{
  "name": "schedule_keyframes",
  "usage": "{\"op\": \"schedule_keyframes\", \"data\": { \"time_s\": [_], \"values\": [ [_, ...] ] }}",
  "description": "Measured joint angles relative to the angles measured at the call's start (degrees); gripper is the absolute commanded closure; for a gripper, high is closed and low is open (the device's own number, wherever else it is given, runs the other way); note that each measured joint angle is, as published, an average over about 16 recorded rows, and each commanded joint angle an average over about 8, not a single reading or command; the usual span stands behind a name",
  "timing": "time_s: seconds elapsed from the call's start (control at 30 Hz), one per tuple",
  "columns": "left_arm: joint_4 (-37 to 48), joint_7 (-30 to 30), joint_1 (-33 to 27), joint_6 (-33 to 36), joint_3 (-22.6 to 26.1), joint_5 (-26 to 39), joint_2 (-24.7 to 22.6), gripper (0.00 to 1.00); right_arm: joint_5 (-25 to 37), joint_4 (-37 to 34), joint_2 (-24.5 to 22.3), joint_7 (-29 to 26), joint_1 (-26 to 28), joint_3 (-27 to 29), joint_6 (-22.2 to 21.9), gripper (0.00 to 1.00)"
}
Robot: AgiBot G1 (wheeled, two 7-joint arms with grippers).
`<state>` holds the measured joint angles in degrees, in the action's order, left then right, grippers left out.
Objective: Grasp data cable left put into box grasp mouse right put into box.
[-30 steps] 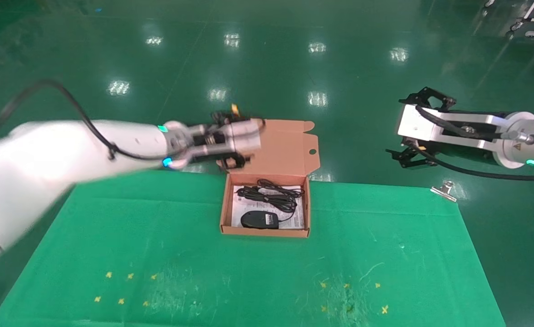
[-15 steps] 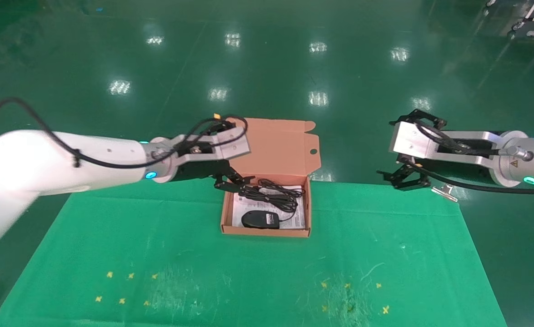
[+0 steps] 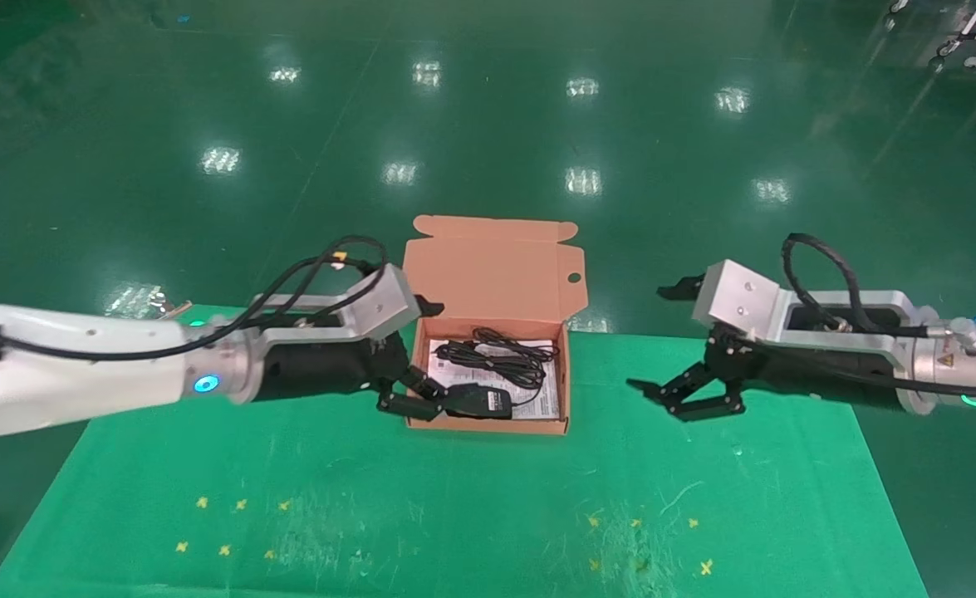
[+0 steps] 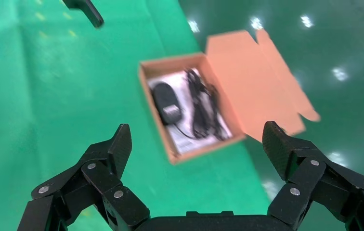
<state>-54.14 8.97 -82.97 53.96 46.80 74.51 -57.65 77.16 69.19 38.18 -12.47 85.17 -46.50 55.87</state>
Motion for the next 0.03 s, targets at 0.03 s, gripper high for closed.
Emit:
{"op": "schedule_keyframes", "data": {
  "time_s": [0.03],
  "values": [
    [-0.28,0.03,0.31,0.45,-0.44,-0.47,0.32,0.0,-0.48,0.06,-0.04,0.02,-0.32,0.41,0.4,0.0]
  ]
}}
